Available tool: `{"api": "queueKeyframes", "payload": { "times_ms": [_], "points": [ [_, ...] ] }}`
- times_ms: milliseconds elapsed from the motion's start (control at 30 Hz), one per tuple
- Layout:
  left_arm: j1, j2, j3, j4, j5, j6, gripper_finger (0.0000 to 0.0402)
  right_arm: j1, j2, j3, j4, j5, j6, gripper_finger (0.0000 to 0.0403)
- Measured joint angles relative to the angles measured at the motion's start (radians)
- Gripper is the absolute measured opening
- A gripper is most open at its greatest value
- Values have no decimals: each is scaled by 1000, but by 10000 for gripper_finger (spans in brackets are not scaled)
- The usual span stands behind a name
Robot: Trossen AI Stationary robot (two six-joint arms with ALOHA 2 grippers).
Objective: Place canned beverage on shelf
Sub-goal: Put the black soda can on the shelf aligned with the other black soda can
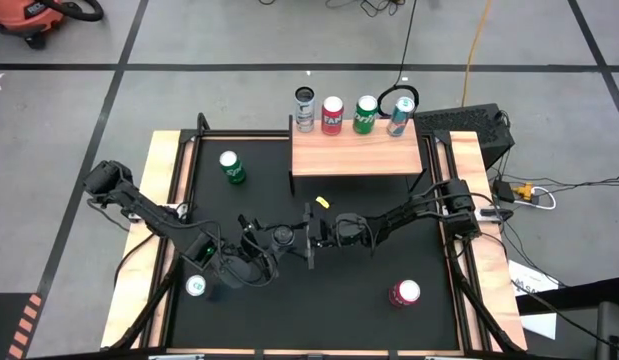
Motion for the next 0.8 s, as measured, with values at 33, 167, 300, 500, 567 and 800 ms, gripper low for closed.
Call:
{"api": "queueKeyframes", "payload": {
  "times_ms": [33, 167, 300, 500, 567, 800],
  "points": [
    [0, 0, 0, 0, 0, 0, 261, 0, 0, 0, 0, 1, 0, 242],
    [2, -4, 0, -2, 1, 2, 240, -1, 0, 0, -6, 3, 3, 258],
    [13, -7, 0, -3, 18, 22, 242, -7, 0, 0, -24, -3, 23, 296],
    [57, -34, 0, -4, 79, 59, 243, -6, -18, 1, -164, 132, 93, 327],
    [73, -44, -1, -10, 86, 83, 243, -6, -40, 1, -248, 176, 86, 325],
    [177, -126, -1, 4, 163, 195, 243, -4, -165, 1, -476, 198, 92, 314]
  ]
}}
